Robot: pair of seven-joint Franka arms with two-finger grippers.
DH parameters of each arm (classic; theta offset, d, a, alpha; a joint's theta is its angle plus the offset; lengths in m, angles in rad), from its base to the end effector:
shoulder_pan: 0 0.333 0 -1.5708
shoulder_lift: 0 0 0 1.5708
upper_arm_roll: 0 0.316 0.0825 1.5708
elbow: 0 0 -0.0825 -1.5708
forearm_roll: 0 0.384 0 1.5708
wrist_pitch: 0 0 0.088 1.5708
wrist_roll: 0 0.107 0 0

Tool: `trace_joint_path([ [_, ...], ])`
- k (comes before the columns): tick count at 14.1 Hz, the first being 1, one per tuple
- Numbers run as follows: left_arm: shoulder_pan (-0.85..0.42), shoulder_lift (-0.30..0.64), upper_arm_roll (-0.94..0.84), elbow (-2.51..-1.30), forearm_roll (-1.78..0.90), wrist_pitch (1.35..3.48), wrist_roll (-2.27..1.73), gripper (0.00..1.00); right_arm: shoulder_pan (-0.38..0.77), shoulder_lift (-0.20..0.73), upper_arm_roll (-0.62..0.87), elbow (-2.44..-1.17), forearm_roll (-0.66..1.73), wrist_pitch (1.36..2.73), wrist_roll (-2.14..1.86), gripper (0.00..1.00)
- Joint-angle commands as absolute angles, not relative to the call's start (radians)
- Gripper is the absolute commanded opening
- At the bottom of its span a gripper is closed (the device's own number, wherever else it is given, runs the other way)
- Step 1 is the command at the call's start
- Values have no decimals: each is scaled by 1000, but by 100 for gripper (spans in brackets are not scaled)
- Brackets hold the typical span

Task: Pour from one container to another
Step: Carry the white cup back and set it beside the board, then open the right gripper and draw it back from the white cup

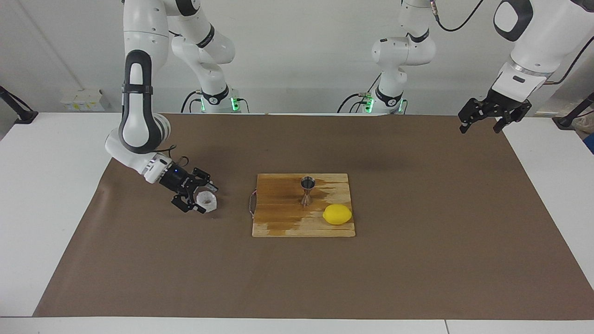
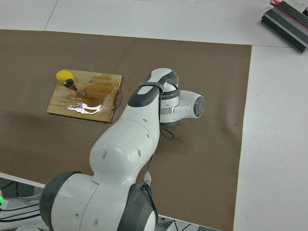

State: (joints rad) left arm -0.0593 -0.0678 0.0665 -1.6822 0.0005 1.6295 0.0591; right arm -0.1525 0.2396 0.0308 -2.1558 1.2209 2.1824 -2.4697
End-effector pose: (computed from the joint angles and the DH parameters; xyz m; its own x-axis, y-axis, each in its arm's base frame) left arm 0.5378 0.0051 0.6138 0.9985 -0.0520 0.0152 -0.0520 -0.9986 0.0031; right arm 0.5578 -0.0333 0.2881 -0.0409 0.6397 0.7675 0.9600 -0.1878 0.2077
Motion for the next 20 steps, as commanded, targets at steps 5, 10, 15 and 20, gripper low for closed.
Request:
trace_joint_path([
  [5,-52,-89,58,-1700,20,1626,63,100,-172,94,31,-2168,774,2192,-2061,100],
  [10,-52,-89,58,-1700,20,1626,63,100,-149,80,34,-2141,561,2194,-1598,100],
  [15,-52,-89,58,-1700,20,1626,63,100,-121,72,41,-2111,328,2183,-1163,100],
  [20,-52,-89,58,-1700,20,1626,63,100,-51,49,44,-2080,223,2100,-724,100],
])
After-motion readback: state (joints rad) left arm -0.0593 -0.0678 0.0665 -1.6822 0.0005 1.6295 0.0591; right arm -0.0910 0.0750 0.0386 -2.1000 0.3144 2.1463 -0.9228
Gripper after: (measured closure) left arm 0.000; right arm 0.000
